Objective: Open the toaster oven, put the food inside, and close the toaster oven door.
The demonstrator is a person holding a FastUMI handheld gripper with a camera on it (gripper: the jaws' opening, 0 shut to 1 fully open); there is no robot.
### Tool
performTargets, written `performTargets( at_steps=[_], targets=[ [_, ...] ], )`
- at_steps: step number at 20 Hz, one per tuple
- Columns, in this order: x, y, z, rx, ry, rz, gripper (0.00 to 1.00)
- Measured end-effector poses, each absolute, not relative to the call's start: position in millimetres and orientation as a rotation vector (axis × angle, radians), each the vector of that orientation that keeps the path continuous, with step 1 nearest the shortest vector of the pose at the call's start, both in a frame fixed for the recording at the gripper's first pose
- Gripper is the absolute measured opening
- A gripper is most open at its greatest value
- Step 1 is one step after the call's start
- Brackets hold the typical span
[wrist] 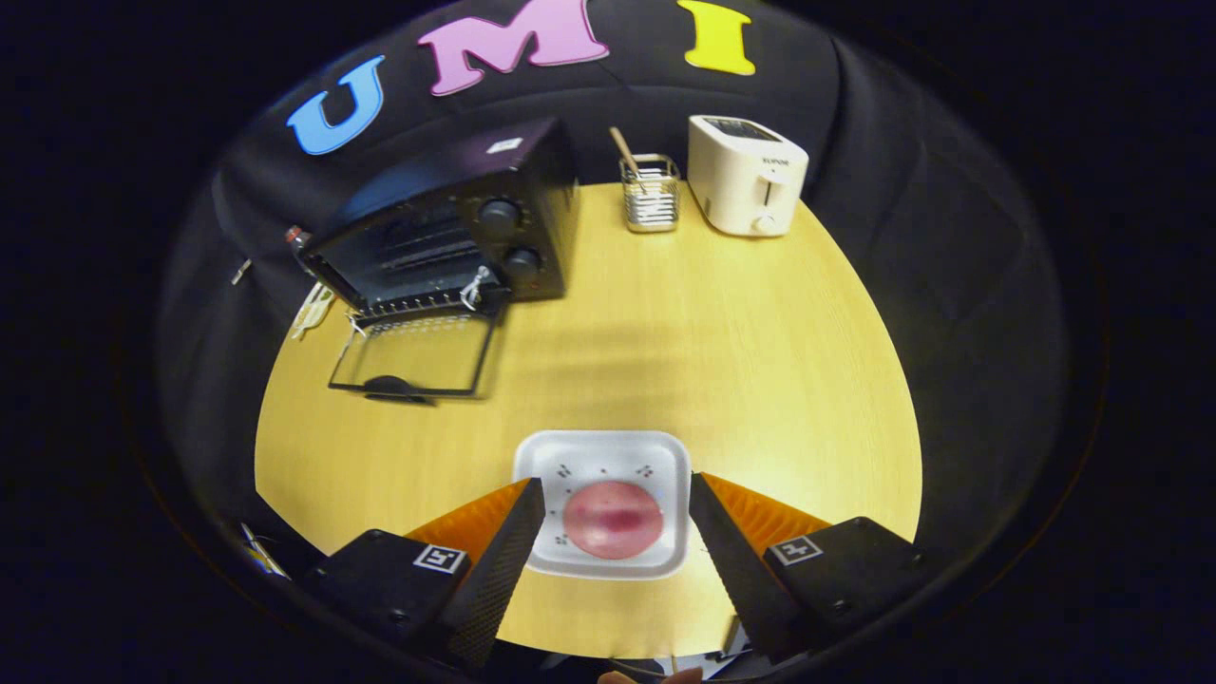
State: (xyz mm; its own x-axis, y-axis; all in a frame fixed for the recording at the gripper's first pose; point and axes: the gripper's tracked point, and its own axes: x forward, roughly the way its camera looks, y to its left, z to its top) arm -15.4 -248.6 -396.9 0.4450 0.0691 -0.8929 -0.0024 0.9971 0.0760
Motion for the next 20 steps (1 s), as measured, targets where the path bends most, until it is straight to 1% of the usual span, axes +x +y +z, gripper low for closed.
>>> performTargets(
  at_steps=[3, 7, 8, 9, 10, 12, 13, 15, 16, 17, 18, 19, 20],
  targets=[
    [-13.7, -286.1, -435.2, 0.045, 1.194, 0.014, 0.99],
    [-27.5, -285.7, -474.4, 0.119, 1.347, 0.062, 0.99],
    [-30.3, -283.4, -481.1, 0.125, 1.374, 0.071, 0.98],
    [-32.7, -285.0, -487.2, 0.115, 1.395, 0.069, 0.94],
    [-34.1, -284.1, -492.3, 0.108, 1.412, 0.075, 0.80],
    [-32.9, -280.8, -497.6, 0.088, 1.425, 0.097, 0.71],
    [-36.2, -277.6, -498.5, 0.099, 1.456, 0.112, 0.63],
    [-30.8, -271.0, -499.5, 0.123, 1.467, 0.090, 0.30],
    [-26.8, -273.3, -491.9, 0.119, 1.468, 0.127, 0.13],
    [-33.6, -272.5, -502.7, 0.124, 1.475, 0.154, 0.13],
    [-32.1, -271.4, -493.7, 0.148, 1.476, 0.178, 0.07],
    [-32.6, -269.9, -502.7, 0.185, 1.477, 0.190, 0.07],
    [-31.8, -269.9, -496.1, 0.225, 1.471, 0.205, 0.05]
  ],
)
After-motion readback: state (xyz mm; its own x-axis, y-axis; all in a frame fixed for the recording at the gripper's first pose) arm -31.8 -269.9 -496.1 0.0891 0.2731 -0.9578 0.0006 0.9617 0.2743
